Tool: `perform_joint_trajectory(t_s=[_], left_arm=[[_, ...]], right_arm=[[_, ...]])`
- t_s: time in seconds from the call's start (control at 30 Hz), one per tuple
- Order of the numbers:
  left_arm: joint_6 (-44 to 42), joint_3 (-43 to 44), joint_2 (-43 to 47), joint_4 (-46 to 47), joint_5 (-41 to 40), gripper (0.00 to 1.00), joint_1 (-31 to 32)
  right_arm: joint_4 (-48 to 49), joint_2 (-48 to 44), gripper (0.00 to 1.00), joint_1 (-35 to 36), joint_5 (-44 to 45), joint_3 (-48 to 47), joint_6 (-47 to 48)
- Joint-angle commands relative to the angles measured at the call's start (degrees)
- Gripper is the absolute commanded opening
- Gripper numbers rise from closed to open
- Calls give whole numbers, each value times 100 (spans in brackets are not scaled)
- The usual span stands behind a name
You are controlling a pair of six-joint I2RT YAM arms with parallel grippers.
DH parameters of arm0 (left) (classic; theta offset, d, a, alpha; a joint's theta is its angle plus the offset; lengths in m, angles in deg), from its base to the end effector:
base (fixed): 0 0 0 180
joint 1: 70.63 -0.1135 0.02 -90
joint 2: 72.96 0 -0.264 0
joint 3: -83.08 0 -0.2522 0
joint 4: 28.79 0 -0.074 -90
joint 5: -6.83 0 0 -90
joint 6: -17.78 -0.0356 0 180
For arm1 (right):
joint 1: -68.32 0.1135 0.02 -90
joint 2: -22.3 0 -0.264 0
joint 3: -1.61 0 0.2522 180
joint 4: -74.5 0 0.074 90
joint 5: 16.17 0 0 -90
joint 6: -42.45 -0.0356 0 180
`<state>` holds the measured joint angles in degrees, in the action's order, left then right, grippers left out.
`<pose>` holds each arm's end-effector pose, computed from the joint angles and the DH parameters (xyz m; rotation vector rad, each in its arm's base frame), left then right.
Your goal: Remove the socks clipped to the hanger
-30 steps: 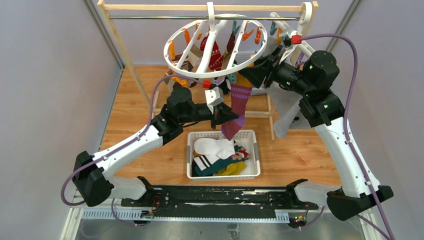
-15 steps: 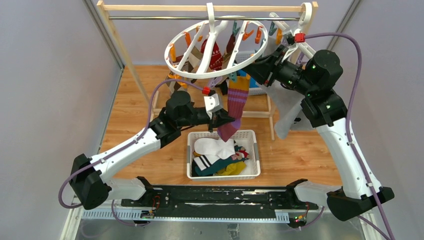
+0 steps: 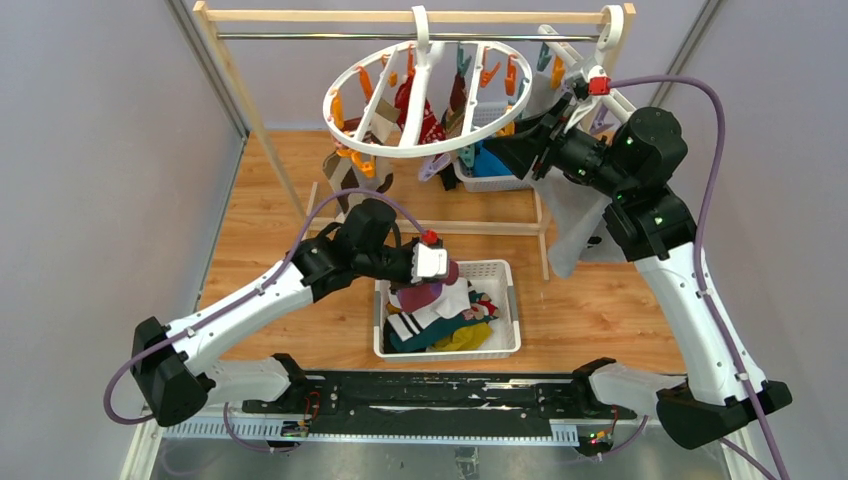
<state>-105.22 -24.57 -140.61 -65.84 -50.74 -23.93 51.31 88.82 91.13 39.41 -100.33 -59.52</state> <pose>0.1636 -0.2015 0.3227 1.6025 1.3959 -0.7437 0.1962 0.1044 0.5237 -0.6485 1.3047 0.9061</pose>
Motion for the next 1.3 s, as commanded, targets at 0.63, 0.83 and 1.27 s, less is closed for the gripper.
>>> perform_joint_trajectory(t_s=[0.63,0.83,1.27], left_arm=[[-1204,25,728,-2004,-1231,83,482],[-1106,577,1162,-2179,-1308,95,487],[-236,1738,1549,-2634,-1692,95,-174]], right_arm=[[-759,-941,65,-145,98,820,1679],[-1514,-1237,65,-288,208,693,2491],[-1498,-1224,63,-611,546,399,2322]])
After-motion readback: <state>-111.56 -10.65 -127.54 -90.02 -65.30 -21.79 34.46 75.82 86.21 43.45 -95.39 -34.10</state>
